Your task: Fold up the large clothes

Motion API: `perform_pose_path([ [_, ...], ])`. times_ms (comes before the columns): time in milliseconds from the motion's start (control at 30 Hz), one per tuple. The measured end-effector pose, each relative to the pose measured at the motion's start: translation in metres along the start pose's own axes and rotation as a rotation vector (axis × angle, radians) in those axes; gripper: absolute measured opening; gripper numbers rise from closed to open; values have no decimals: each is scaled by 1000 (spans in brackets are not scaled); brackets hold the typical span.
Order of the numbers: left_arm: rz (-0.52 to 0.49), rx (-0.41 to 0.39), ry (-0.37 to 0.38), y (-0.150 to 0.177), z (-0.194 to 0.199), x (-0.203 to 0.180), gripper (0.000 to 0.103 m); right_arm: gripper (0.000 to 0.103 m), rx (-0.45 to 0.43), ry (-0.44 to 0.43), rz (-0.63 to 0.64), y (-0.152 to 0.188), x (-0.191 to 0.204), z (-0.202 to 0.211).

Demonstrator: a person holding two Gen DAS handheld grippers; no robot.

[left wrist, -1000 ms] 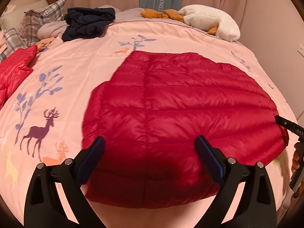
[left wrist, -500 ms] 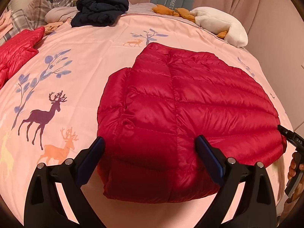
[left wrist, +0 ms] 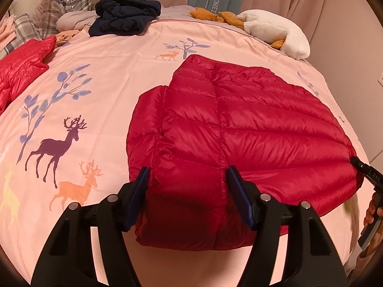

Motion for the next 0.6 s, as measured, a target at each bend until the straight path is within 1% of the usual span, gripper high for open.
perform_pose_path([
  [100, 3, 4, 4, -1, -2, 1, 67, 9, 20, -5, -15, 1, -3, -6],
  [300, 8, 8, 2, 0, -1, 2, 67, 9, 18, 10, 3, -2, 2, 0],
  [400, 17, 9, 4, 1, -1, 4, 70, 12, 32, -1, -23, 0, -3, -4],
  [467, 28, 13, 1, 0, -1, 5, 70, 16, 27, -5, -41, 0, -6, -2],
  [500, 30, 14, -1, 0, 0, 5, 71, 17, 24, -5, -48, 0, -7, -1],
  [600, 22, 13, -23, 2, 3, 3, 71, 21, 16, -2, -59, -1, -9, 4],
])
Point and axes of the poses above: each gripper's, at about its wrist camera, not at the fingertips, and z roughly against the way its jaws point, x to its left, y to its underside, the point moved 1 cm from there along -z, roughly the way its jaws point, and after that the axes turned 1 degree about -z, right-handed, at the moved point
